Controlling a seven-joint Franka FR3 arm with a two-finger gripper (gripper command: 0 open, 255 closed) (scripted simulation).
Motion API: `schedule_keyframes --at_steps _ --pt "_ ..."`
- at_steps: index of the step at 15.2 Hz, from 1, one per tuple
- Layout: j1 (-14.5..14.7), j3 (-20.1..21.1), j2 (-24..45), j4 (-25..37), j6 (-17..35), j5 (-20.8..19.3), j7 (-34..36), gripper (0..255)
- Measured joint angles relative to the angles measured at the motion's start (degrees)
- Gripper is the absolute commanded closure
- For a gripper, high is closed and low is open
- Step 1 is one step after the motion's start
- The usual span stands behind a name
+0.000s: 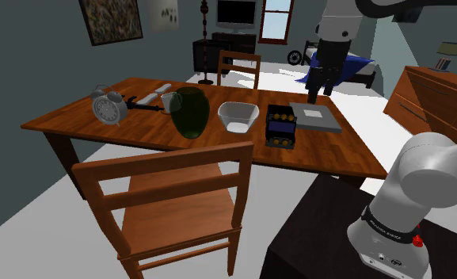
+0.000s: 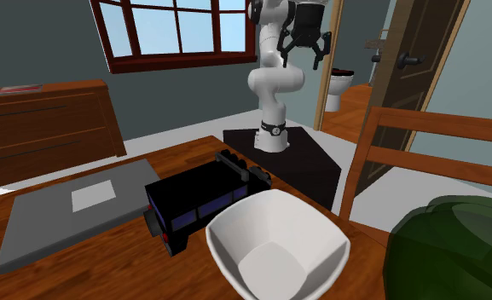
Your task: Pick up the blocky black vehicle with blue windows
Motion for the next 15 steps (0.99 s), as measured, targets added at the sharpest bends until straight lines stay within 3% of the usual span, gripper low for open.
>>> schedule_keyframes --at_steps 6,15 --pt "-0.2 -4.7 4.6 -0.5 4.5 -3.2 -7.6 0" --pt "0.0 -14.8 20.6 3.9 15.4 -7.9 -24.8 0"
